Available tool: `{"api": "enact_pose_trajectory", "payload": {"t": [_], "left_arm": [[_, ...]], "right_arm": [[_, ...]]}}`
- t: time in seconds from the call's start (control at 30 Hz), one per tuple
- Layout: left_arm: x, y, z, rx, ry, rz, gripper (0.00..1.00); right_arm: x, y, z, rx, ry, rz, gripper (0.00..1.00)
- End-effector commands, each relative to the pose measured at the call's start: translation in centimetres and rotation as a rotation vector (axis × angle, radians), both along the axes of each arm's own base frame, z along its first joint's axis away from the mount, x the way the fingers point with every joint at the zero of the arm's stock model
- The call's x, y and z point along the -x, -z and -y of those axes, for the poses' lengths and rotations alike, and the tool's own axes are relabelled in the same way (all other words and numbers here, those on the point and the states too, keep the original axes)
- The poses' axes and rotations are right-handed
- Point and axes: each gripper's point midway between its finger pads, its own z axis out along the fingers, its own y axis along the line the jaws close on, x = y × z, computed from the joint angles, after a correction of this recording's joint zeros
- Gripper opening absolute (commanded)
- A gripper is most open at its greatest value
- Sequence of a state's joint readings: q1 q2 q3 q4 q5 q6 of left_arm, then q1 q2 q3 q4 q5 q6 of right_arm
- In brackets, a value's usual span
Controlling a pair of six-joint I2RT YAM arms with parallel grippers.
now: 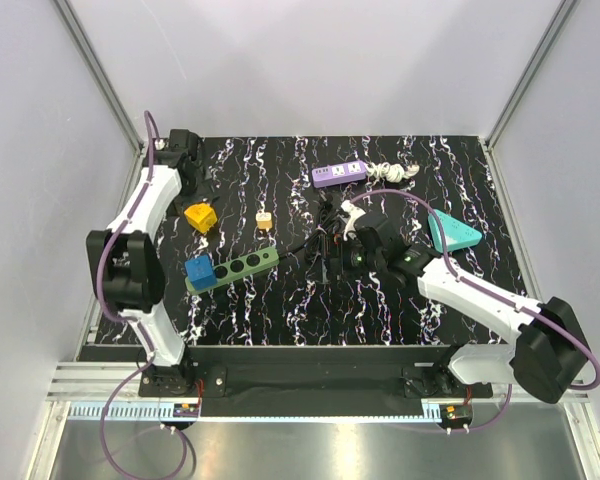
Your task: Insert the plug
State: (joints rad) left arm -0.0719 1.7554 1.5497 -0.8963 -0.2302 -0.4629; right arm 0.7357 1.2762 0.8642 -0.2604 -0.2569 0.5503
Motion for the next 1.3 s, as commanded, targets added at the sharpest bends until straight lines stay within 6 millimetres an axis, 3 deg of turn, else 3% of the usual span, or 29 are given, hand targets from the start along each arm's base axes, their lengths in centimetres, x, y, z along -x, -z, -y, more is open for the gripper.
{"api": "enact_pose_trajectory", "payload": {"t": [0.0,0.23,0.57,0.8,0.97,1.1,1.27], "left_arm": [[-2.3,-0.2,0.5,0.027,0.017,0.009,0.9],[-4.2,2.6,0.0,0.025,-0.04,-0.045,0.88],[-3.4,6.7,-2.1,0.04,-0.21,-0.123,0.88],[-5.4,6.8,-1.5,0.087,-0.221,-0.084,0.88],[-5.3,7.5,-2.1,0.054,-0.236,-0.1,0.87],[-5.4,7.0,-3.1,0.011,-0.26,-0.081,0.89],[-5.9,7.6,-2.5,0.055,-0.261,-0.091,0.89]], "right_arm": [[-1.3,-2.8,0.3,-0.006,0.025,0.092,1.0],[-1.4,-4.0,0.2,-0.008,0.01,0.116,1.0],[-1.3,-4.0,0.4,0.014,-0.018,0.136,1.0],[-1.3,-4.1,0.8,0.031,-0.023,0.161,1.0],[-1.5,-3.7,0.9,0.047,-0.024,0.163,1.0],[-1.6,-3.2,0.9,0.06,-0.028,0.157,1.0],[-1.8,-2.8,0.7,0.07,-0.031,0.151,1.0]]}}
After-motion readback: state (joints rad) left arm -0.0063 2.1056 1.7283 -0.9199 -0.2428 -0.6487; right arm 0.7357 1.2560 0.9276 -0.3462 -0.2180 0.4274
